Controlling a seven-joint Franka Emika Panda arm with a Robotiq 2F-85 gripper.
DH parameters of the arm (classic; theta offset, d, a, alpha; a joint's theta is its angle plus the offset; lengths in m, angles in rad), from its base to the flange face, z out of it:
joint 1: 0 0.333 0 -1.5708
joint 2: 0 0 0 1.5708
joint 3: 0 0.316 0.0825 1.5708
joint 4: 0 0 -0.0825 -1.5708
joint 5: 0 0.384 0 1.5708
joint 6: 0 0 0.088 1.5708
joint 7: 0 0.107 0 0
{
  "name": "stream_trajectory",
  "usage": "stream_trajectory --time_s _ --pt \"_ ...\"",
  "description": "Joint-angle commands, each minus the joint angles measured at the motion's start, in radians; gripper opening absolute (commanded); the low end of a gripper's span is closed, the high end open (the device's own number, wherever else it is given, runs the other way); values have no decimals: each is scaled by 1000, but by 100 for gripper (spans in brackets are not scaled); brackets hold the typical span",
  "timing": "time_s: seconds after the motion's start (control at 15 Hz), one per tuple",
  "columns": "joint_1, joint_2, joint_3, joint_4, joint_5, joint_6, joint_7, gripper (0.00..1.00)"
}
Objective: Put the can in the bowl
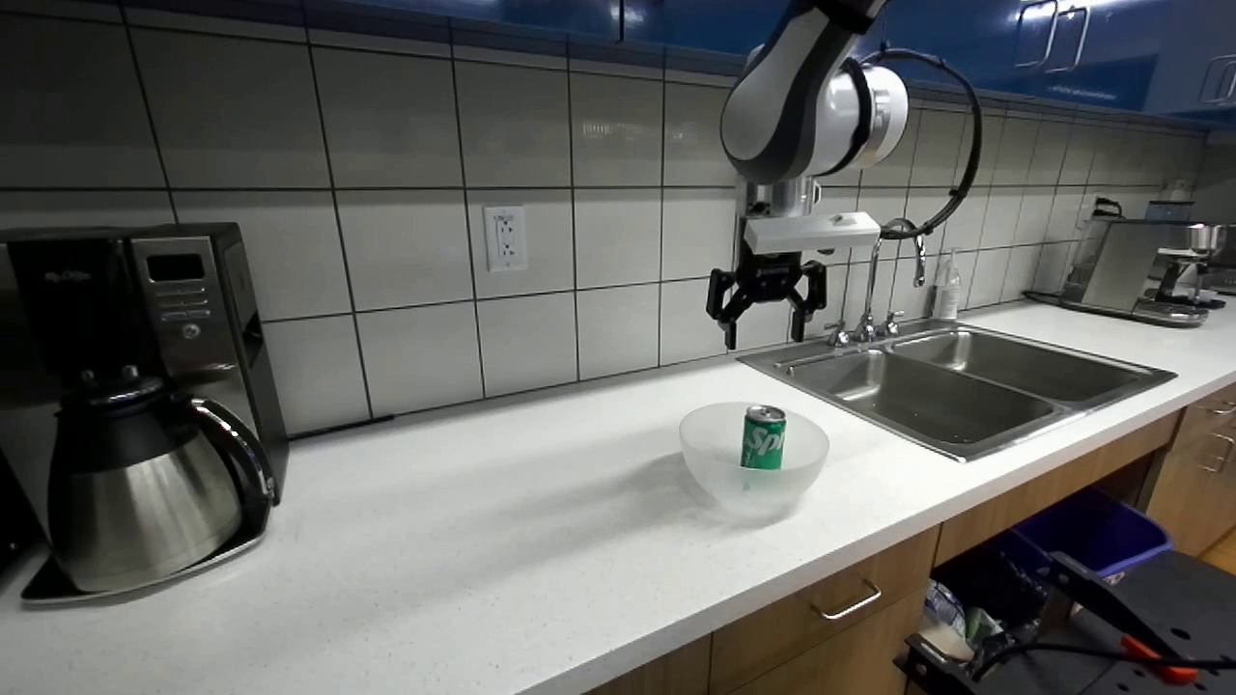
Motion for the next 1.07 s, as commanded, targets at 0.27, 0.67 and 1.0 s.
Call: stream_trajectory --time_s 0.27,0.67,1.0 --pt "-24 -294 98 -123 -29 -225 109 100" --pt "-34 -452 186 -146 -10 -435 214 100" --pt "-53 -528 217 -151 -1 -533 248 100"
